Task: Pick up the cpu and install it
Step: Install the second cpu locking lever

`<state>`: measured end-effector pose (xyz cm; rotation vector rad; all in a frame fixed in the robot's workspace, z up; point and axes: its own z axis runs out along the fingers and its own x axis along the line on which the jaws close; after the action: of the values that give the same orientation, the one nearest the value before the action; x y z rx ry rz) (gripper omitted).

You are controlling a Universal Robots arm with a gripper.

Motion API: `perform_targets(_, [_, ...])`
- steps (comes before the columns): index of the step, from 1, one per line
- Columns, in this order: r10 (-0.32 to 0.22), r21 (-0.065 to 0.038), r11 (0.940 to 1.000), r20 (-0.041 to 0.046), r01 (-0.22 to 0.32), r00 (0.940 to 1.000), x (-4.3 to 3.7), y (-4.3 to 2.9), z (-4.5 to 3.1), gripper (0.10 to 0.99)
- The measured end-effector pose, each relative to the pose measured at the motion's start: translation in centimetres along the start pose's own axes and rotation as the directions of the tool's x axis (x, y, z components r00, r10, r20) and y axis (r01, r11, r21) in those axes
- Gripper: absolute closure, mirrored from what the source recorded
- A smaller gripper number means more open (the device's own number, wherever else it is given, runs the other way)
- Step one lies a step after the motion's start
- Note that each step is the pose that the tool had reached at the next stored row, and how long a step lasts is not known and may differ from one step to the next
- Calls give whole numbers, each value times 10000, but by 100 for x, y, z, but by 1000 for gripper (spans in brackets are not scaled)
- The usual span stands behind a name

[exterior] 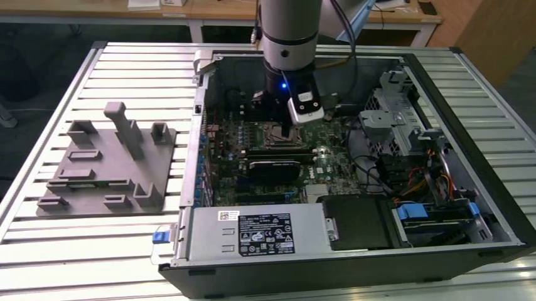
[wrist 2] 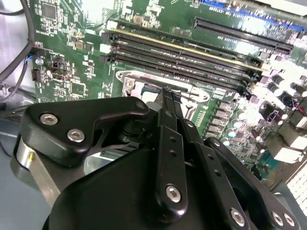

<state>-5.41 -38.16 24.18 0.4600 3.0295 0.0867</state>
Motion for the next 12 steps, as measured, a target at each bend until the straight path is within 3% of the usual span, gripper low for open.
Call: perform_targets(12, [-898, -60, 9959, -59, 897, 9959, 27, -66, 64, 980])
